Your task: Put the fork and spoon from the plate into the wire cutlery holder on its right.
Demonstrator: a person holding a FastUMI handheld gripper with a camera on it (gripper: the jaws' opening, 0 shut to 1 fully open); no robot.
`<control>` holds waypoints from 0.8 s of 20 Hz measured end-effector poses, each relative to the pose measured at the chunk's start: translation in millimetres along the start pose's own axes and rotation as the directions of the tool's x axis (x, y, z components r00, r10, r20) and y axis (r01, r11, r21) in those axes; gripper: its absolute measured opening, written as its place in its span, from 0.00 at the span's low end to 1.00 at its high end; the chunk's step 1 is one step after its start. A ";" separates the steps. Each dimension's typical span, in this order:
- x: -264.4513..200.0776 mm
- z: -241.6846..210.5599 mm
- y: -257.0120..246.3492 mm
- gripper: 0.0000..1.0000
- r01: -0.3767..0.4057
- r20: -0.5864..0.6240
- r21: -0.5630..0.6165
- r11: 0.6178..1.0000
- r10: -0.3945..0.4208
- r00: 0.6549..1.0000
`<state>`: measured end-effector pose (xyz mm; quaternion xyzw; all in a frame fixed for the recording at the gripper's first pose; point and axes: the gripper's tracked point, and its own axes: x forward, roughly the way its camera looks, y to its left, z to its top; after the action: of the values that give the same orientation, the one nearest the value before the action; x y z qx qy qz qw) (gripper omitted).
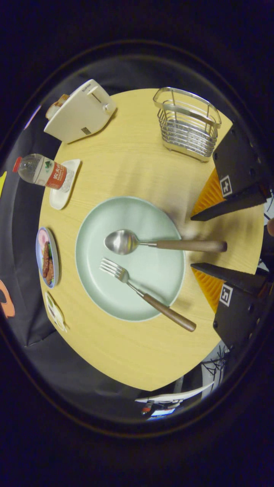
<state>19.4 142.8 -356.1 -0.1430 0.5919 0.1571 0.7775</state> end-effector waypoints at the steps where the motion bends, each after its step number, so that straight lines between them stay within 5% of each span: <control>1: 1.6 -1.5 0.8 0.60 -0.004 -0.016 0.005 1.000 0.004 1.000; 4: 3.8 -1.2 -0.1 0.30 0.005 -0.014 0.027 1.000 -0.005 1.000; 5: 1.3 -1.1 1.4 0.12 -0.003 -0.019 0.029 1.000 0.004 1.000; 8: -13.8 -1.6 3.2 0.00 -0.041 -0.012 0.062 0.997 0.042 0.999; 16: -107.4 14.9 -19.3 0.00 -0.123 0.069 0.138 0.983 0.114 0.991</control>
<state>13.6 123.3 -247.9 -0.0471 0.5852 0.1648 0.7926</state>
